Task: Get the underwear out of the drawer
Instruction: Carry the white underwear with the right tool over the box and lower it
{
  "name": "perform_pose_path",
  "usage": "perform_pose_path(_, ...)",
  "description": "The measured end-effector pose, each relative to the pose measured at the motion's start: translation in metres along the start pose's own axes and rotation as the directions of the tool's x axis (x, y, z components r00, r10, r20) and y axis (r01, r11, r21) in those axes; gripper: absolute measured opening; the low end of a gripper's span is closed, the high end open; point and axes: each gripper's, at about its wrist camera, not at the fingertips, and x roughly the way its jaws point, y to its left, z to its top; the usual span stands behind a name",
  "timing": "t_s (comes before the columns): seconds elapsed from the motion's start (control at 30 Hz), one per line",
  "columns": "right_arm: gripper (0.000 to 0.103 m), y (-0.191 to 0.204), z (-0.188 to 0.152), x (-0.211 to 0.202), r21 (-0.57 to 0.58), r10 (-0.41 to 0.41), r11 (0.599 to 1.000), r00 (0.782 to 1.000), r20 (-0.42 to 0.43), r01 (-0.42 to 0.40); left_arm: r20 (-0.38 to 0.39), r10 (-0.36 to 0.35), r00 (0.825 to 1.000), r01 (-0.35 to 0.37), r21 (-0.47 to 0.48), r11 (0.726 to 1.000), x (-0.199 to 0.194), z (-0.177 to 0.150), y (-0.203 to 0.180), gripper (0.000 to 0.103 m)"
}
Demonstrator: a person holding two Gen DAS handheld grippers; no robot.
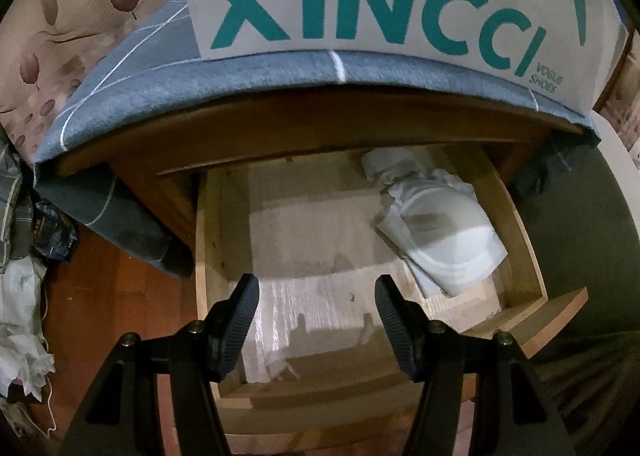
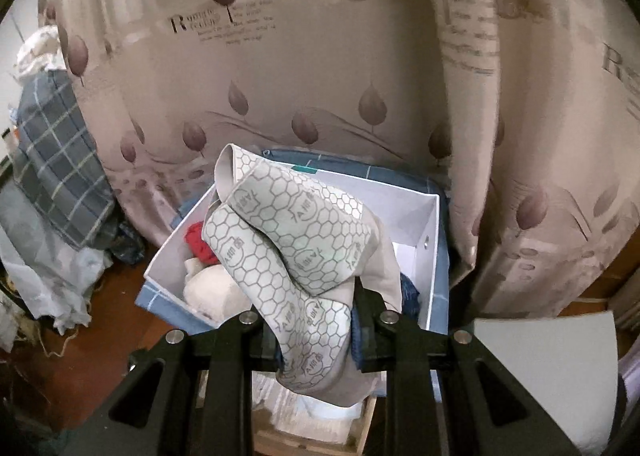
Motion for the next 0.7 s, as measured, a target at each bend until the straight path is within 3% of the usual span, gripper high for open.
perform_pose_path(0.33,0.022,-0.001,0.004,0.071,-0.049,-0.079,0.996,0.991,-0.108,0.074,0.028,-0.003,1.000,0.004,-0.039,0.999,-0.009,0.002,0.009,0.062)
perform_pose_path(0.7,0.023,-0.004,-0.007,0.109,-0.033,-0.100,0.995,0.980,-0.173,0.096,0.027,-0.008,1.000,0.010,-0.053,0.999,-0.009,0.002,0.014,0.062)
